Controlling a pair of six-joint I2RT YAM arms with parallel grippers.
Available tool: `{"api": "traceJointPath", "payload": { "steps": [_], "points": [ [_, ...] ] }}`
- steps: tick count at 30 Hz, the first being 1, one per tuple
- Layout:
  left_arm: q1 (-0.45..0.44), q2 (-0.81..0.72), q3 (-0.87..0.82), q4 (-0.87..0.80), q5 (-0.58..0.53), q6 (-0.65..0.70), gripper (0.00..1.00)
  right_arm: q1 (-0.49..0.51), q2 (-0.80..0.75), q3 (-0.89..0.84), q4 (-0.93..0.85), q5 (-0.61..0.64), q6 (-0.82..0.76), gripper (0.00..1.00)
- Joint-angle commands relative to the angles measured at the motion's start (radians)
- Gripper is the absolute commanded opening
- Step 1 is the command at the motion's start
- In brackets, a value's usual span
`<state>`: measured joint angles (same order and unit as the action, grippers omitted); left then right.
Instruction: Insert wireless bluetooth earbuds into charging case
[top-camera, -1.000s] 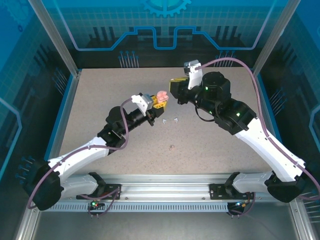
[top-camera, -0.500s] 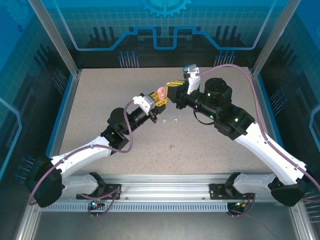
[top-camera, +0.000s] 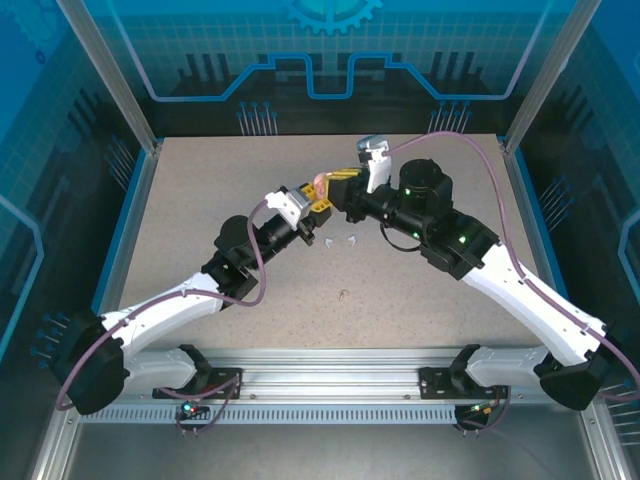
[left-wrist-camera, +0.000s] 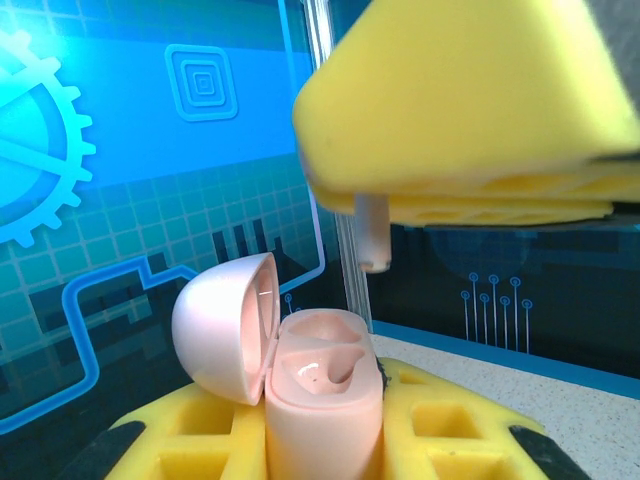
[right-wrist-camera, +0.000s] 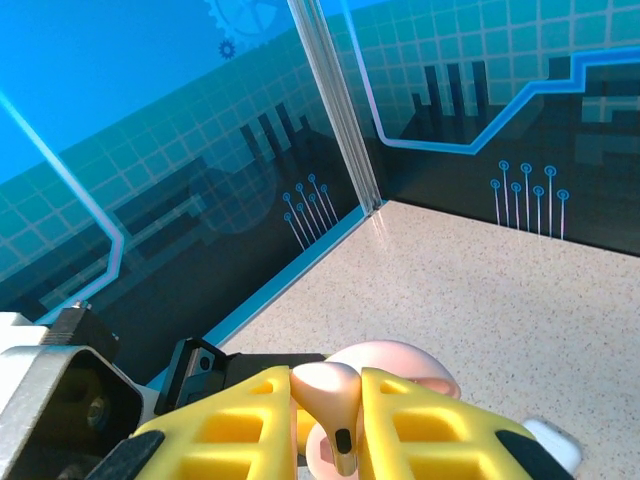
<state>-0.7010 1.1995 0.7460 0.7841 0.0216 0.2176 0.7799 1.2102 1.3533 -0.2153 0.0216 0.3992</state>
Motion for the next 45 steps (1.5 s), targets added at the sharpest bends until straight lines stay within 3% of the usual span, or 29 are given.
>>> {"api": "traceJointPath", "payload": {
  "steps": [1, 27, 38, 45],
  "points": [
    [-0.009, -0.004, 0.041, 0.028, -0.009, 0.022, 0.0, 0.008, 0.007, -0.017, 0.033, -0.006, 0.014, 0.19],
    [-0.011, -0.014, 0.049, 0.015, -0.002, 0.032, 0.0, -0.029, 0.005, -0.063, -0.006, 0.03, 0.006, 0.18],
    [-0.012, -0.017, 0.053, 0.001, -0.001, 0.03, 0.0, -0.028, 0.083, 0.021, -0.132, -0.136, -0.127, 0.17],
    [-0.014, -0.015, 0.052, -0.004, -0.004, 0.03, 0.0, -0.028, 0.074, 0.021, -0.15, -0.097, -0.122, 0.27]
  ]
}}
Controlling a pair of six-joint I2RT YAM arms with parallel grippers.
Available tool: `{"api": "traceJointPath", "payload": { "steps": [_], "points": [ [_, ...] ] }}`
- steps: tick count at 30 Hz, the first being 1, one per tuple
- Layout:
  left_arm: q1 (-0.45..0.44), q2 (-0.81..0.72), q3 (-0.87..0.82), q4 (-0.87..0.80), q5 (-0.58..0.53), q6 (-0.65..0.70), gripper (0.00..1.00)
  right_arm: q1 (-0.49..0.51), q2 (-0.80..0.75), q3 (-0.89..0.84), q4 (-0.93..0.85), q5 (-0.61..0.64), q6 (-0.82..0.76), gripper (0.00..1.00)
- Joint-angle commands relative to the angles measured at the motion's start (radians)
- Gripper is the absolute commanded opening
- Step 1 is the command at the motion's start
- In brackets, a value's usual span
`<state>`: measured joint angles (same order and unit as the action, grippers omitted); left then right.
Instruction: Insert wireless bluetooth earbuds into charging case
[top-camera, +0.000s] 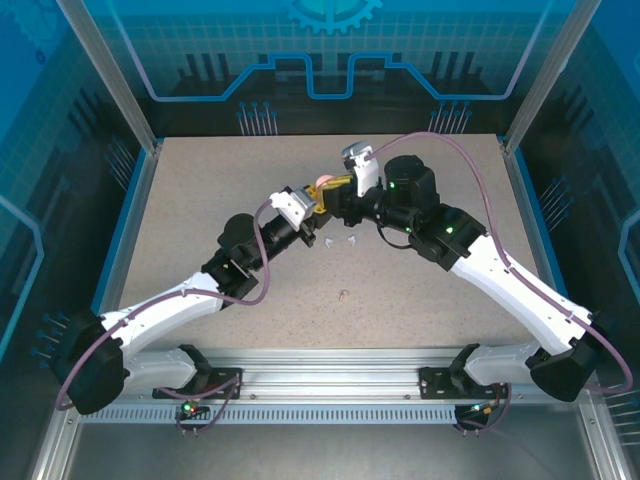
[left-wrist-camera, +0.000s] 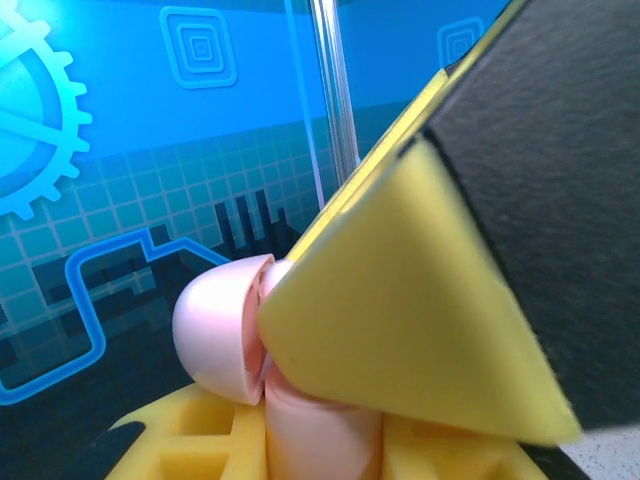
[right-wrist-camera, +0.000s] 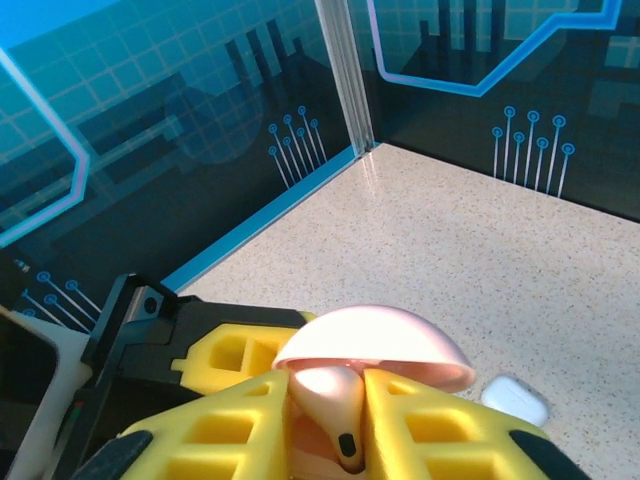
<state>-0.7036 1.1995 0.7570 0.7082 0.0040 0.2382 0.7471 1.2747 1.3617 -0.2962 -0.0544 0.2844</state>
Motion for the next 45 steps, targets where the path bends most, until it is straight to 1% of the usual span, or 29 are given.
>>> {"api": "traceJointPath", "payload": {
  "steps": [1, 3, 5, 7, 9, 10, 13, 15, 17, 19, 22, 25, 28, 30, 34, 37, 40, 45],
  "points": [
    [-0.01, -0.014, 0.042, 0.072, 0.014, 0.008, 0.0, 0.006, 0.005, 0.019, -0.072, -0.015, 0.001, 0.29],
    [-0.01, -0.012, 0.041, 0.068, 0.014, 0.008, 0.0, 0.004, -0.002, 0.037, -0.085, 0.008, 0.018, 0.38],
    [-0.01, -0.01, 0.039, 0.069, 0.013, 0.004, 0.0, -0.002, -0.009, 0.063, -0.105, 0.015, 0.036, 0.4],
    [-0.01, -0.008, 0.034, 0.071, 0.011, 0.0, 0.0, -0.007, -0.02, 0.084, -0.113, 0.01, 0.054, 0.49],
    [-0.011, -0.007, 0.027, 0.075, 0.008, -0.007, 0.0, -0.015, -0.038, 0.102, -0.119, 0.004, 0.075, 0.55],
    [-0.01, -0.007, 0.026, 0.077, 0.006, -0.009, 0.0, -0.02, -0.052, 0.11, -0.122, 0.006, 0.088, 0.6],
    [-0.01, -0.012, 0.014, 0.081, -0.004, -0.013, 0.0, -0.046, -0.108, 0.111, -0.126, 0.021, 0.14, 0.71],
    [-0.011, -0.017, 0.009, 0.083, -0.007, -0.015, 0.0, -0.063, -0.149, 0.107, -0.148, 0.052, 0.17, 0.76],
    [-0.011, -0.024, 0.001, 0.081, -0.013, -0.013, 0.0, -0.081, -0.19, 0.095, -0.185, 0.095, 0.204, 0.79],
    [-0.01, -0.034, -0.006, 0.081, -0.018, -0.008, 0.0, -0.106, -0.226, 0.068, -0.245, 0.169, 0.256, 0.83],
    [-0.011, -0.044, -0.013, 0.078, -0.03, -0.003, 0.0, -0.156, -0.255, 0.0, -0.339, 0.224, 0.328, 0.84],
    [-0.009, -0.049, -0.014, 0.072, -0.038, 0.0, 0.0, -0.174, -0.235, -0.087, -0.431, 0.275, 0.408, 0.84],
    [-0.01, -0.055, -0.014, 0.07, -0.047, -0.002, 0.0, -0.175, -0.175, -0.188, -0.478, 0.286, 0.508, 0.82],
    [-0.009, -0.059, -0.014, 0.071, -0.055, -0.005, 0.0, -0.171, -0.126, -0.255, -0.459, 0.25, 0.563, 0.8],
    [-0.009, -0.074, -0.018, 0.06, -0.075, -0.008, 0.0, -0.122, -0.006, -0.349, -0.424, 0.238, 0.723, 0.76],
    [-0.009, -0.085, -0.024, 0.058, -0.092, -0.011, 0.0, -0.07, 0.091, -0.369, -0.399, 0.241, 0.823, 0.72],
    [-0.008, -0.09, -0.034, 0.065, -0.102, -0.014, 0.0, -0.018, 0.186, -0.346, -0.401, 0.264, 0.912, 0.66],
    [-0.009, -0.103, -0.054, 0.077, -0.119, -0.014, 0.0, 0.056, 0.325, -0.272, -0.426, 0.285, 1.017, 0.64]
  ]
}}
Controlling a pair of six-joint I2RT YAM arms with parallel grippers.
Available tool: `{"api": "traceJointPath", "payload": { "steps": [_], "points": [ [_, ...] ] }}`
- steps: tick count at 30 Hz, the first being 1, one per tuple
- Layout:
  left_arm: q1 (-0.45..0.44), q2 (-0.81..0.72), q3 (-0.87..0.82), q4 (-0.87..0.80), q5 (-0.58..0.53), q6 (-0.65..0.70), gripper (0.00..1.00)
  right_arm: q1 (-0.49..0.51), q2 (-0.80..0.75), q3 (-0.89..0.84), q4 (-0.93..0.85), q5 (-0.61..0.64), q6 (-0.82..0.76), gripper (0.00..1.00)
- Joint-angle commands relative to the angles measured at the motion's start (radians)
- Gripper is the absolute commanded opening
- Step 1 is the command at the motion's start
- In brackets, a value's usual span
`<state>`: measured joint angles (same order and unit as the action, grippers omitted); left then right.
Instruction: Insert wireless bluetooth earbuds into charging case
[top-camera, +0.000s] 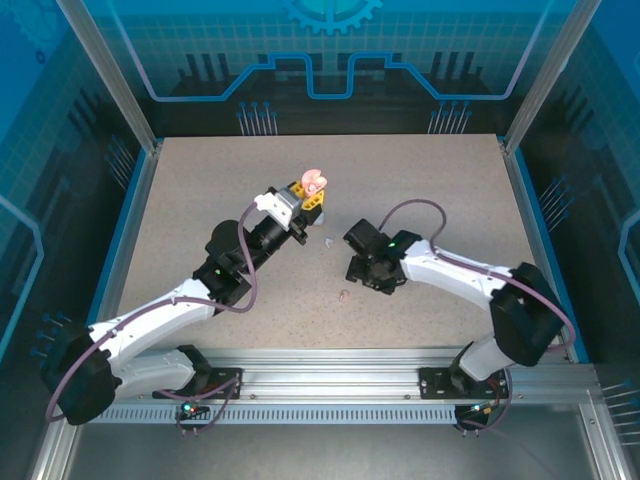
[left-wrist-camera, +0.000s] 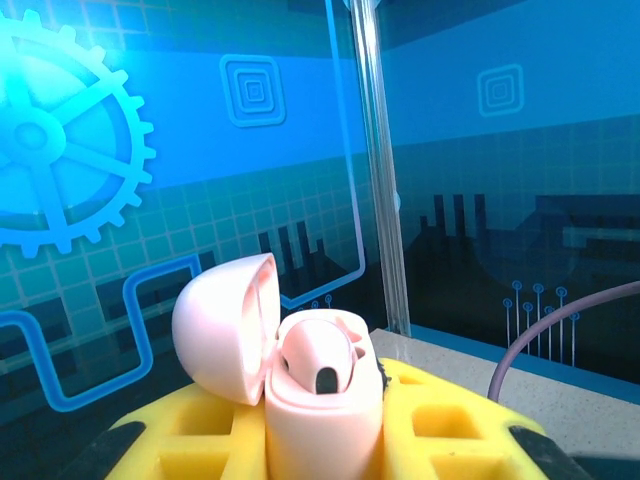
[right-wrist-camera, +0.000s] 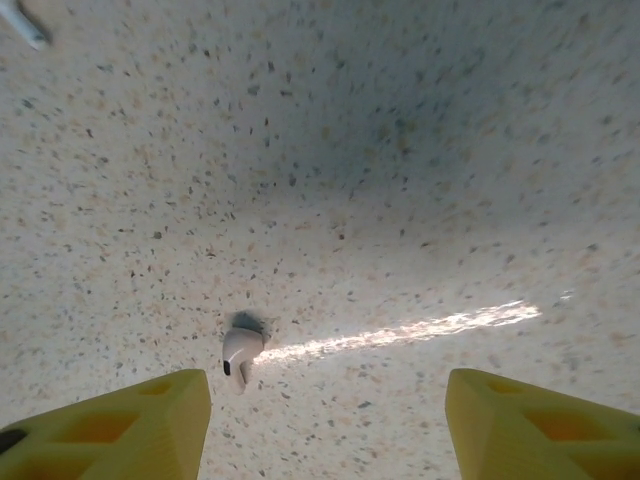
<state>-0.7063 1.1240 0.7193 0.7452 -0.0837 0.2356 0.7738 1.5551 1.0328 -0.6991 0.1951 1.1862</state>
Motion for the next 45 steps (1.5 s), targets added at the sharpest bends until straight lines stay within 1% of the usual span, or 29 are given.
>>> {"api": "traceJointPath", "payload": {
  "steps": [1, 7, 16, 39, 42, 45],
  "points": [
    [-0.004, -0.03, -0.019, 0.041, -0.037, -0.009, 0.0, 0.041, 0.075, 0.077, -0.03, 0.033, 0.128, 0.64],
    [0.001, -0.052, -0.045, 0.058, -0.057, -0.005, 0.0, 0.083, 0.213, 0.167, -0.057, 0.023, 0.182, 0.61],
    [0.026, -0.098, -0.075, 0.065, -0.061, -0.013, 0.0, 0.111, 0.298, 0.205, -0.06, 0.007, 0.214, 0.54],
    [0.044, -0.119, -0.1, 0.075, -0.056, -0.033, 0.0, 0.123, 0.347, 0.188, -0.054, 0.022, 0.238, 0.41],
    [0.044, -0.118, -0.1, 0.074, -0.056, -0.033, 0.0, 0.124, 0.354, 0.187, -0.053, 0.019, 0.221, 0.36],
    [0.044, -0.118, -0.1, 0.075, -0.056, -0.035, 0.0, 0.122, 0.35, 0.173, -0.036, 0.012, 0.198, 0.32]
  ]
}}
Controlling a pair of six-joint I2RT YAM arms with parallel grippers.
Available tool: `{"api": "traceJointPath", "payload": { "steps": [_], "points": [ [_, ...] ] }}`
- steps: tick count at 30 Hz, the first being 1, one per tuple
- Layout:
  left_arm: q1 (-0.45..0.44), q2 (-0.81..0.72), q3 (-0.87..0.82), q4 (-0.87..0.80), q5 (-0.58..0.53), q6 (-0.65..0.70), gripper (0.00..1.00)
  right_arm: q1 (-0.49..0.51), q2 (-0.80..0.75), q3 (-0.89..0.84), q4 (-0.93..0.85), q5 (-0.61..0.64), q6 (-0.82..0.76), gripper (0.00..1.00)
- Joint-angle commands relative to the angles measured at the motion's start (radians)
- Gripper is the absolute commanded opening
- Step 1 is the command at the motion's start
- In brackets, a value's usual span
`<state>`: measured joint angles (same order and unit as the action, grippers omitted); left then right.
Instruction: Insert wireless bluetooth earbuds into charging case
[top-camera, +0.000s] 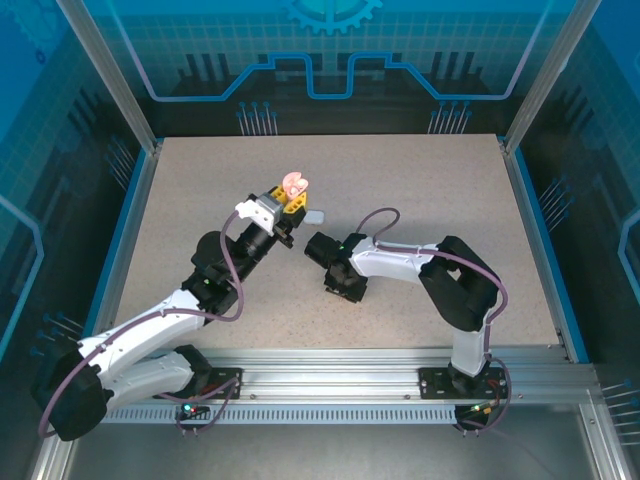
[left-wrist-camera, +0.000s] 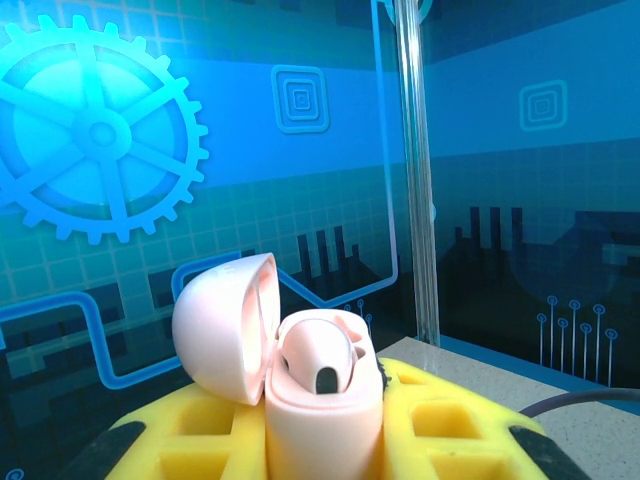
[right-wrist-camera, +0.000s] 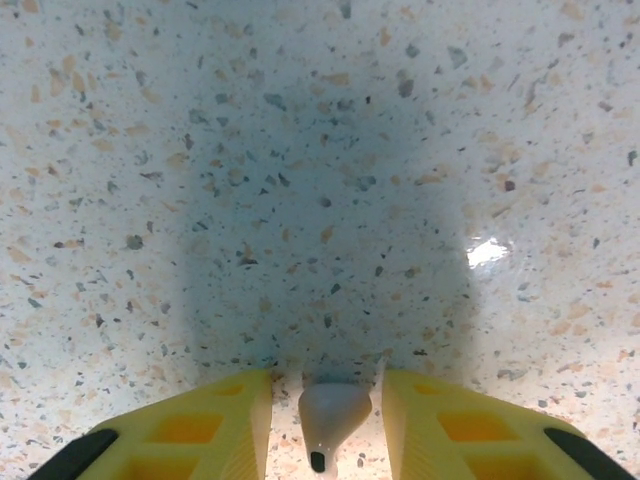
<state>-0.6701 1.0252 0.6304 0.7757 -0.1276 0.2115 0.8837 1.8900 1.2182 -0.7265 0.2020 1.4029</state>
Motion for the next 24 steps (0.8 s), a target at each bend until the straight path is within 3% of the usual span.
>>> {"api": "traceJointPath", "payload": {
  "steps": [1, 15, 24],
  "points": [
    [0.008, -0.019, -0.01, 0.045, -0.013, -0.011, 0.0, 0.012, 0.014, -0.015, -0.002, 0.003, -0.029, 0.32],
    [0.009, -0.016, -0.006, 0.044, -0.01, -0.016, 0.0, -0.009, 0.021, -0.011, -0.008, -0.021, -0.37, 0.25],
    [0.009, -0.013, 0.002, 0.043, -0.006, -0.02, 0.0, -0.009, 0.031, 0.006, -0.02, -0.025, -0.376, 0.26]
  ]
}}
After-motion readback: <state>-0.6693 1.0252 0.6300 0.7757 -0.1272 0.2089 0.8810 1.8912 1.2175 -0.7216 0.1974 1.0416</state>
